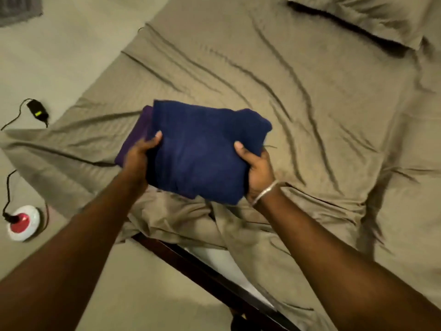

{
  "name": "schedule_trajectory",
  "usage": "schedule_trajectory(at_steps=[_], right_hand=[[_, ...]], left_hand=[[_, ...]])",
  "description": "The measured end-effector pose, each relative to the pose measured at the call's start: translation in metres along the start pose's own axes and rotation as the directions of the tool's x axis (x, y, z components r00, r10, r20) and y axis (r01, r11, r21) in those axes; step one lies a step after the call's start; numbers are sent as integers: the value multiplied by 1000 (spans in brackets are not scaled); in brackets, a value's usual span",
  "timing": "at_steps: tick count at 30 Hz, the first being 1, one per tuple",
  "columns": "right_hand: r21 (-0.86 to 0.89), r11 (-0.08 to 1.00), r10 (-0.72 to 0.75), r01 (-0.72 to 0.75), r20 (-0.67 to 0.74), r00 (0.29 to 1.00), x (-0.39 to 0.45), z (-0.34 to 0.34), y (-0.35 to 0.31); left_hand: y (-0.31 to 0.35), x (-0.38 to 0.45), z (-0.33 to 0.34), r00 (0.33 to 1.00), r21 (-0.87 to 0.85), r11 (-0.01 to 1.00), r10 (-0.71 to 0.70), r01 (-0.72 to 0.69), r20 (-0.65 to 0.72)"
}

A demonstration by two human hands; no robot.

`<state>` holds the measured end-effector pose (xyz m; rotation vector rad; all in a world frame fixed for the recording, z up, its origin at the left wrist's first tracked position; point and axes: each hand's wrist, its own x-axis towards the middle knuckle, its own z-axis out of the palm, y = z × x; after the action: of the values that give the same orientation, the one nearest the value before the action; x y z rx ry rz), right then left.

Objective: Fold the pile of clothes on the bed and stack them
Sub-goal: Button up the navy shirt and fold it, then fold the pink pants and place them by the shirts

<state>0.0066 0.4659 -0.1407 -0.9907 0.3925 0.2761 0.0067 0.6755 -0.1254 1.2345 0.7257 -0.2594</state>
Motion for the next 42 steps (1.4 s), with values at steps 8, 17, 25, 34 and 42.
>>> schedule_trajectory(at_steps=[8, 17, 25, 34, 42], right_hand=[[-84, 978, 182, -190, -97, 978, 42, 45, 115], [-963, 245, -520, 109, -35, 854, 17, 45, 110], [-944, -123, 142, 307, 290, 946, 47, 20, 121], [-883, 469, -247, 33, -95, 964, 35, -101, 53], [-804, 304, -476, -512, -593, 649, -43, -387, -84]], left_hand=[[34, 104, -89, 902, 833, 512, 227, 209, -366], [-71, 72, -36, 871, 994, 37, 485, -107, 76], [-69, 101, -32, 935, 997, 74, 354, -29, 1], [-89, 45, 58, 797, 936, 9, 528, -352, 295], [-188, -7, 285, 754, 773, 94, 324, -627, 572]])
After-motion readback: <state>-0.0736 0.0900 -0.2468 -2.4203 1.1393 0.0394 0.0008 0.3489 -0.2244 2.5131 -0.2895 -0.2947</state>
